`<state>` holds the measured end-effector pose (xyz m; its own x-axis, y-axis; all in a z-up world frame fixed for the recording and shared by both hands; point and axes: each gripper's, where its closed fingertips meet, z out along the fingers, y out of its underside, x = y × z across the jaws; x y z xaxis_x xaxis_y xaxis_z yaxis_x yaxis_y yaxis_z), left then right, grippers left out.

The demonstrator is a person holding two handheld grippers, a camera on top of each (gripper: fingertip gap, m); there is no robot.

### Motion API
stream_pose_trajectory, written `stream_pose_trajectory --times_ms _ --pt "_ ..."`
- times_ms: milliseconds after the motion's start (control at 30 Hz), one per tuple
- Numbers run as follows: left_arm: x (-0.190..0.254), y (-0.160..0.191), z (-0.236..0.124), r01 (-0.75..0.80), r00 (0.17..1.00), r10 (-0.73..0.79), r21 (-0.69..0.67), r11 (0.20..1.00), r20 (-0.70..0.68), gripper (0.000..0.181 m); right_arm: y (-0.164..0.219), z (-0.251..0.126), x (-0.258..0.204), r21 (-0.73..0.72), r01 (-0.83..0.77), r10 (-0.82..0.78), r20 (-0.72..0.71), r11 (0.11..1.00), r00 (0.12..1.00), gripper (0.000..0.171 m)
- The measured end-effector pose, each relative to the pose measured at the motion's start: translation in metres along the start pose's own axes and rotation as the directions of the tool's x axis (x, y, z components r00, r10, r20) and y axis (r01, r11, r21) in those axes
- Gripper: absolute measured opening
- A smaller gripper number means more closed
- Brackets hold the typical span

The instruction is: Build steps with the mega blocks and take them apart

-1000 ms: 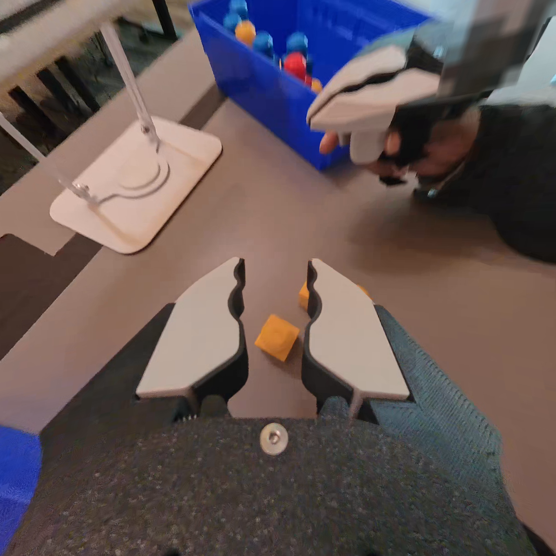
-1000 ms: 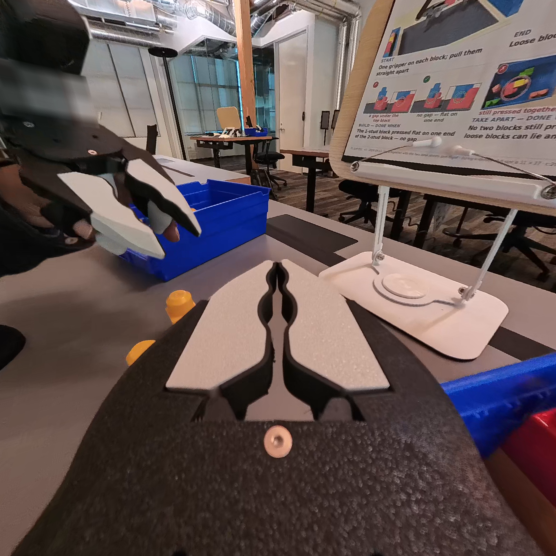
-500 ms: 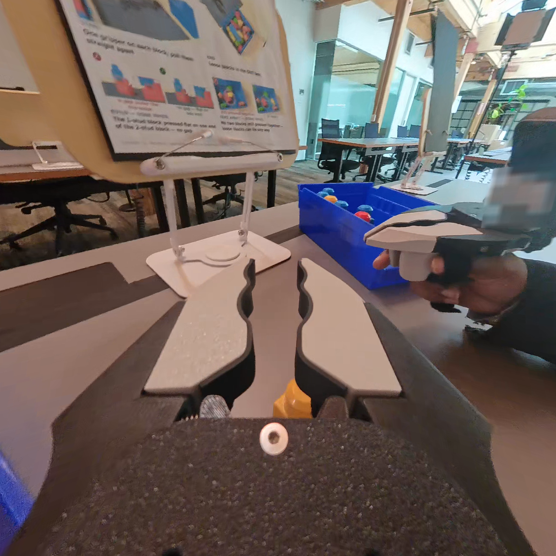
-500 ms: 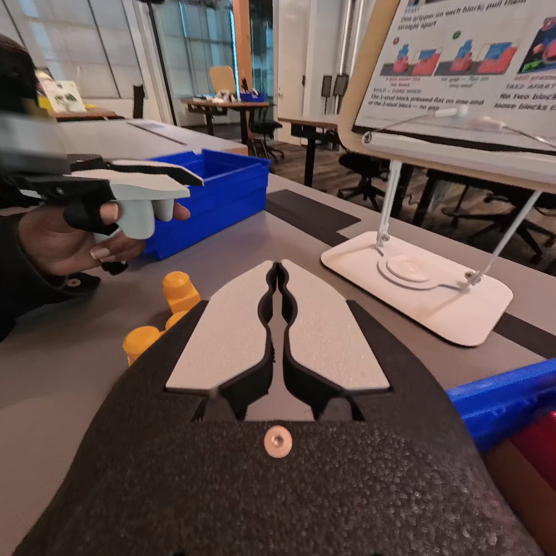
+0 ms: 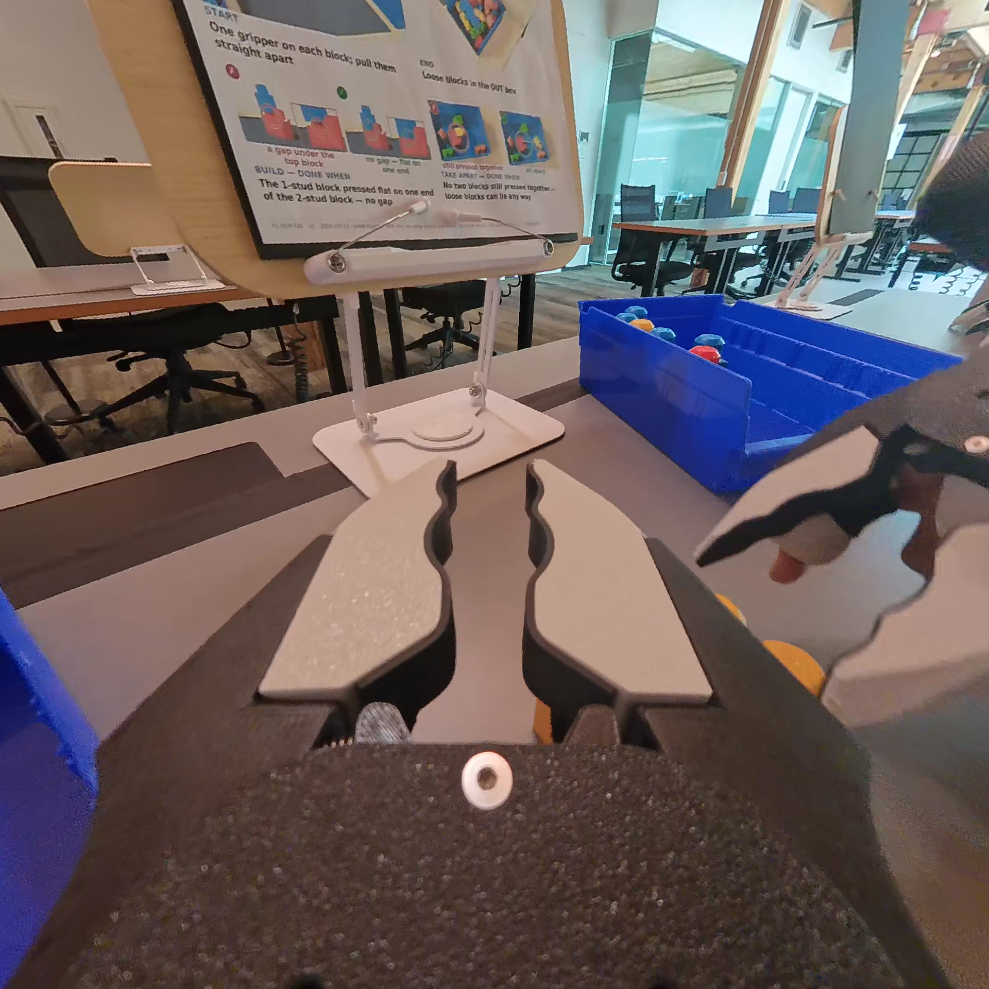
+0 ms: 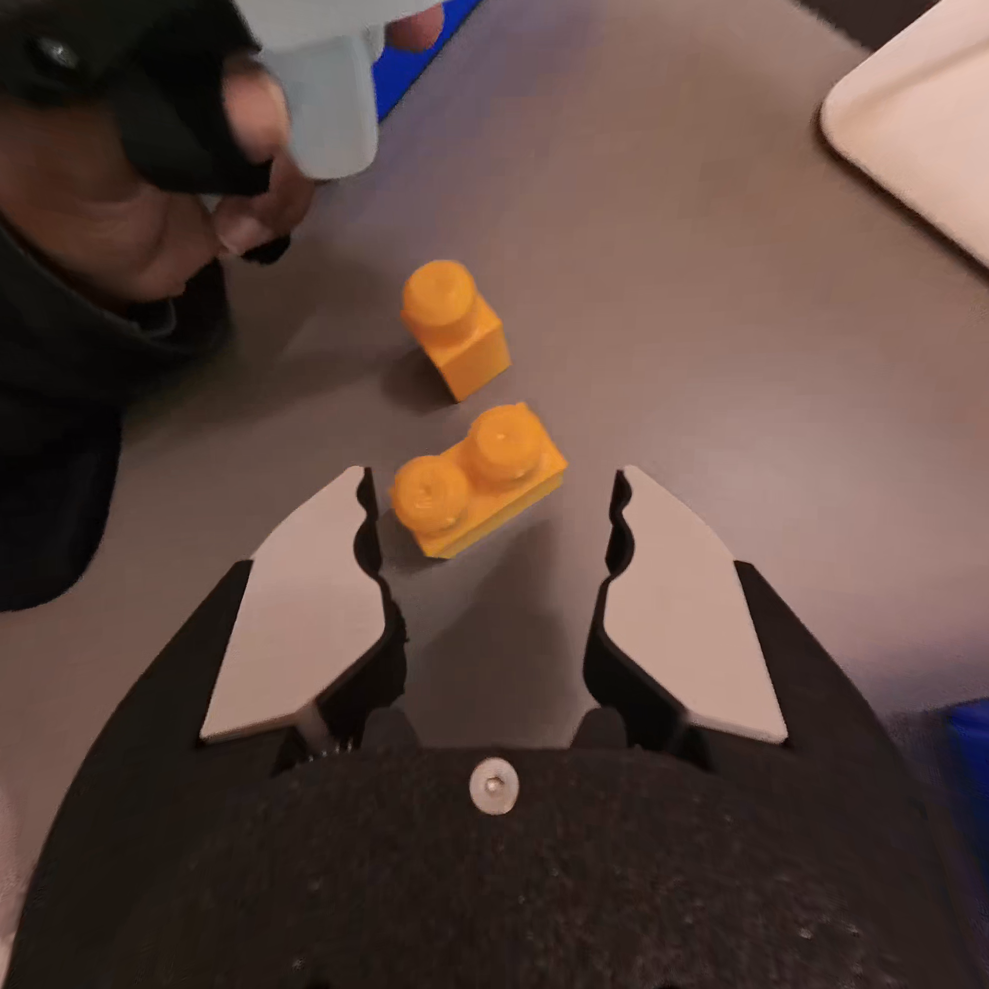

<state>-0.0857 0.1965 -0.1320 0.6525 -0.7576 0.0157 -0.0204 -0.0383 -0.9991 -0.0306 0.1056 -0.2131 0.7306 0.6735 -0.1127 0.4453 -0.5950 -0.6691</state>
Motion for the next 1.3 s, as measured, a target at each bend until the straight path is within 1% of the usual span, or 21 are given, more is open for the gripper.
stream_pose_trajectory --times_ms 133,267,300,400,467,500,633,700,733,800,867,967,1067,1133,1167,1300 --pt "-0.003 0.001 -0.002 0.006 1.0 -0.006 -0.003 1.0 0.005 0.024 0.008 0.014 -0.012 -0.039 -0.018 0.016 -0.07 0.999 0.997 0.09" --pt "-0.003 0.002 -0.002 -0.009 1.0 0.009 -0.009 1.0 0.008 0.024 0.017 0.029 -0.009 -0.101 -0.024 0.009 -0.146 0.995 0.989 0.091" --pt "-0.003 0.002 -0.002 -0.014 1.0 0.014 -0.012 1.0 0.009 0.024 0.02 0.031 -0.008 -0.118 -0.018 0.0 -0.152 0.993 0.988 0.087" --pt "-0.002 0.005 -0.002 -0.035 0.999 0.035 -0.026 0.999 0.01 0.023 0.02 0.027 -0.008 -0.109 0.013 -0.025 -0.107 0.994 0.994 0.04" --pt "-0.002 0.006 -0.002 -0.042 0.999 0.042 -0.032 0.999 0.007 0.023 0.015 0.019 -0.007 -0.076 0.047 -0.052 -0.065 0.996 0.997 0.038" --pt "-0.001 0.006 -0.001 -0.04 0.999 0.04 -0.032 0.999 0.003 0.023 0.01 0.015 -0.006 -0.037 0.064 -0.066 -0.052 0.997 0.996 0.038" --pt "0.005 0.002 -0.002 -0.009 0.999 0.008 -0.009 1.0 -0.035 0.023 -0.019 -0.013 -0.001 0.183 0.099 -0.104 0.018 0.978 0.994 0.038" --pt "0.011 -0.005 -0.004 0.031 0.997 -0.029 0.022 0.999 -0.077 0.023 -0.039 -0.036 0.001 0.345 0.111 -0.14 0.06 0.932 0.988 0.038" --pt "0.016 -0.009 -0.005 0.059 0.992 -0.054 0.039 0.998 -0.111 0.024 -0.049 -0.049 0.001 0.436 0.109 -0.162 0.086 0.893 0.983 0.038" --pt "0.03 -0.018 -0.008 0.139 0.969 -0.121 0.072 0.988 -0.214 0.025 -0.068 -0.08 -0.001 0.61 0.054 -0.193 0.164 0.791 0.967 0.038" --pt "0.047 -0.028 -0.012 0.222 0.924 -0.179 0.092 0.971 -0.338 0.026 -0.08 -0.111 -0.002 0.741 -0.042 -0.219 0.252 0.671 0.943 0.038" --pt "0.07 -0.04 -0.019 0.306 0.848 -0.217 0.112 0.945 -0.484 0.029 -0.086 -0.141 0.002 0.827 -0.193 -0.242 0.363 0.527 0.9 0.038" --pt "0.087 -0.052 -0.027 0.384 0.772 -0.246 0.122 0.915 -0.586 0.034 -0.084 -0.157 0.003 0.848 -0.312 -0.268 0.449 0.429 0.852 0.038" --pt "0.096 -0.057 -0.03 0.416 0.736 -0.255 0.122 0.901 -0.628 0.036 -0.083 -0.16 0.004 0.843 -0.358 -0.275 0.483 0.401 0.831 0.038" --pt "0.099 -0.058 -0.031 0.426 0.723 -0.259 0.119 0.897 -0.64 0.037 -0.083 -0.159 0.002 0.841 -0.357 -0.278 0.486 0.406 0.829 0.038" --pt "0.108 -0.062 -0.034 0.449 0.687 -0.263 0.111 0.887 -0.678 0.037 -0.082 -0.145 -0.011 0.825 -0.315 -0.301 0.486 0.469 0.821 0.038"
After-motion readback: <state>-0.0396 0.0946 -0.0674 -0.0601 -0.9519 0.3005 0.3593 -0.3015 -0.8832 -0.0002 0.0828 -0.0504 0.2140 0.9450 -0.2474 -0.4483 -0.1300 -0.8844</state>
